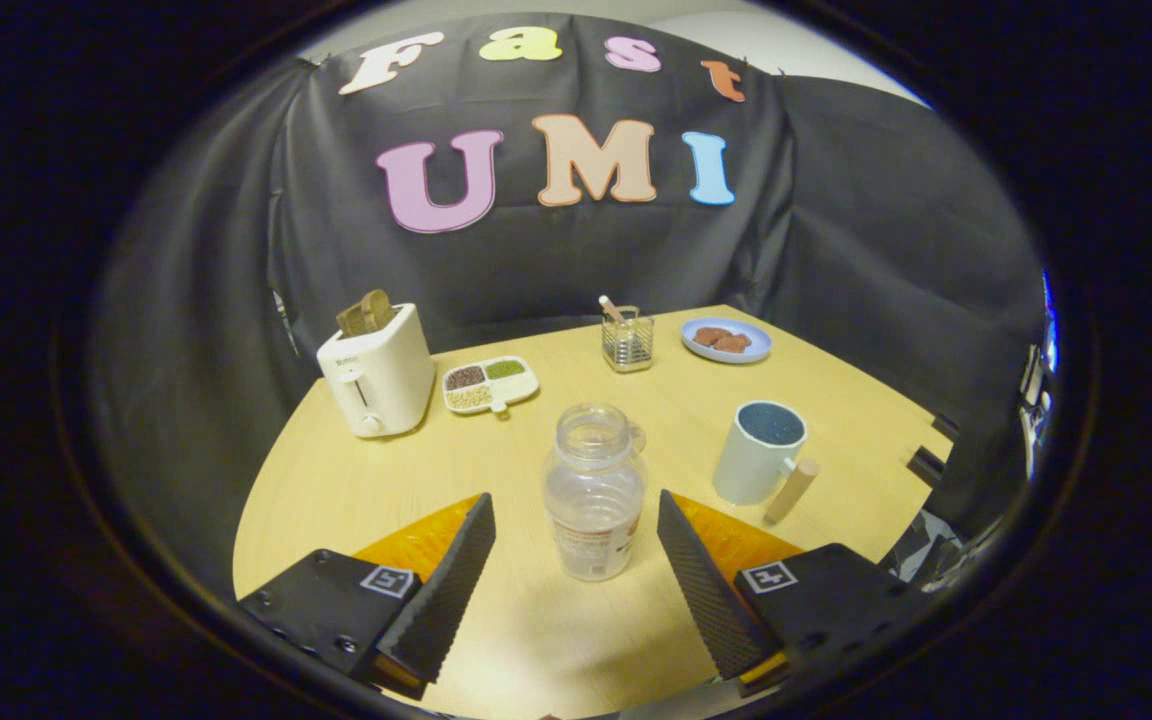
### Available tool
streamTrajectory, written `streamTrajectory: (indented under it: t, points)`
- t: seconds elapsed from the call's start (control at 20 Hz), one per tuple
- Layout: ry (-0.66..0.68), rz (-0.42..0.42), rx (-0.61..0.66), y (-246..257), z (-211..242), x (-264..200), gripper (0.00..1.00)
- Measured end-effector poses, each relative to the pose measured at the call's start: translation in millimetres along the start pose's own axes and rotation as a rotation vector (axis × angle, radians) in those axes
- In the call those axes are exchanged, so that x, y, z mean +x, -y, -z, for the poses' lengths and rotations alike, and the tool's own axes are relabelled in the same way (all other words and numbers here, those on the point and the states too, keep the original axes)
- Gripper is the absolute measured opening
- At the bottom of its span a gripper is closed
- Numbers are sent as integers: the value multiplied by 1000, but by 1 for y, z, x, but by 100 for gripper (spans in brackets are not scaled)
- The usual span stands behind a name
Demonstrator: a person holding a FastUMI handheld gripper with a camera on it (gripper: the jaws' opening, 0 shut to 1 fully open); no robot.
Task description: Take the bottle from table, then pour the juice into the cup, finally place the bottle on the coaster
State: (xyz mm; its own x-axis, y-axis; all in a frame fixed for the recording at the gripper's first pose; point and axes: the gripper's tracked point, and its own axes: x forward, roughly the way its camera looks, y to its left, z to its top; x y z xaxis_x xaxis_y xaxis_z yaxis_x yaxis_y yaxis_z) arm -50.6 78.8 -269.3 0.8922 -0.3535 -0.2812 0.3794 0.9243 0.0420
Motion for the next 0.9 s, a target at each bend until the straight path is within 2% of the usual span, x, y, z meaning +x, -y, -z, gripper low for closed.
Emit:
streamTrajectory:
  t: [0.3, 0.9]
  points:
    - [-4, 16, -41, 14, 9, 39, 100]
    - [-46, -53, -88, 10, 41, 84, 100]
